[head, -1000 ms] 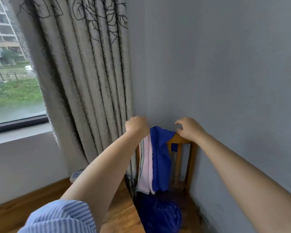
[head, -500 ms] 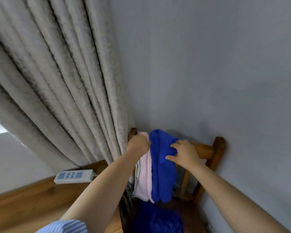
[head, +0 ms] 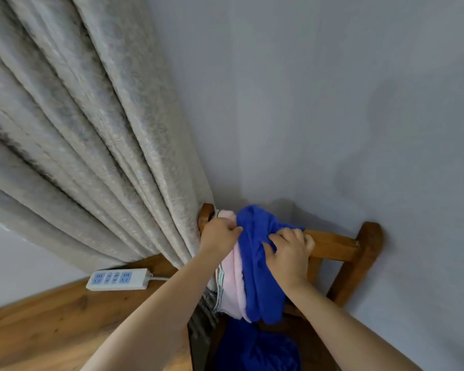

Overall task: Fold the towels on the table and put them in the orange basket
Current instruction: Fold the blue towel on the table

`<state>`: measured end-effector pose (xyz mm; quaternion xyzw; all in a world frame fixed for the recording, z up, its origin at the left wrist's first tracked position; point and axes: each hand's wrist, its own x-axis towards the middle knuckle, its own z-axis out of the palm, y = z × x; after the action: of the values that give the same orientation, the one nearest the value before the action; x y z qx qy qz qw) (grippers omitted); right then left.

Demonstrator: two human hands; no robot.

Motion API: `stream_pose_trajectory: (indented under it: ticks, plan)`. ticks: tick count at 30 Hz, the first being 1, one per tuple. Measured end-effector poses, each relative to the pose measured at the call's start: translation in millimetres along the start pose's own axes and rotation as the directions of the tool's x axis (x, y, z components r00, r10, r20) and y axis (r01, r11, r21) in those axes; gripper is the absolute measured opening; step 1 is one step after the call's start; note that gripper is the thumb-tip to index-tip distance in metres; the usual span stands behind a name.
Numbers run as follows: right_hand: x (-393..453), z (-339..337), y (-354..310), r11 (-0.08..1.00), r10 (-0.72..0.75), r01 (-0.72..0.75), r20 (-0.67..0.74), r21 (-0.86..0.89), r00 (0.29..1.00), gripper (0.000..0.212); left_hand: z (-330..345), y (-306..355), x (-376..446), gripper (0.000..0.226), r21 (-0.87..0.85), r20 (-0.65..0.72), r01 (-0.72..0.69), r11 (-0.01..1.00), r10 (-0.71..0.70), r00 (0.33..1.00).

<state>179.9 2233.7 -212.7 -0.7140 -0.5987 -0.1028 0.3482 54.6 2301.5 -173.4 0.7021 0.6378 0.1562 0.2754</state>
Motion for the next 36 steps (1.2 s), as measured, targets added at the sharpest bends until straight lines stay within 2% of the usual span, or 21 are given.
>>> stream_pose_trajectory:
  ticks: [3,6,11,18,22,25,28,31,34,36]
  plan:
    - [0,-8,8,0.998,-0.020,0.019,0.017,0.068,1.000,0.022,-1,5,0,0.048,-0.004,0.019,0.020,1.000,-0.020,1.000]
    - [8,-22,19,0.990,0.045,-0.054,0.074,0.133,0.996,0.016,-3,12,-6,0.049,-0.018,0.006,0.019,1.000,-0.018,1.000]
    - [34,-60,31,0.983,0.120,-0.122,0.024,0.140,0.993,0.007,-14,23,-24,0.046,-0.210,-0.027,0.012,0.978,-0.018,0.999]
    - [44,-127,-14,0.986,0.032,-0.022,-0.056,0.165,0.998,0.010,-70,34,-85,0.044,-0.341,-0.158,-0.020,0.940,-0.036,0.987]
    - [17,-169,-65,0.974,-0.083,0.111,-0.144,0.198,0.986,0.013,-113,19,-152,0.038,-0.395,-0.259,-0.037,0.918,-0.073,0.963]
    - [-16,-199,-109,0.955,-0.150,0.182,-0.151,0.233,0.977,0.015,-142,-4,-214,0.033,-0.379,-0.372,-0.066,0.923,-0.087,0.924]
    - [-51,-219,-157,0.907,-0.210,0.236,-0.112,0.349,0.971,0.014,-169,-36,-276,0.037,-0.366,-0.456,-0.056,0.929,-0.126,0.881]
    - [-92,-230,-200,0.847,-0.305,0.278,-0.014,0.454,0.952,0.013,-191,-78,-337,0.036,-0.337,-0.521,-0.001,0.941,-0.185,0.833]
    - [-127,-229,-228,0.808,-0.410,0.304,0.110,0.505,0.906,0.012,-200,-116,-386,0.031,-0.261,-0.536,0.076,0.962,-0.211,0.817]
    - [-152,-224,-251,0.784,-0.471,0.277,0.242,0.556,0.848,0.012,-206,-145,-419,0.025,-0.222,-0.553,0.140,0.965,-0.242,0.797]
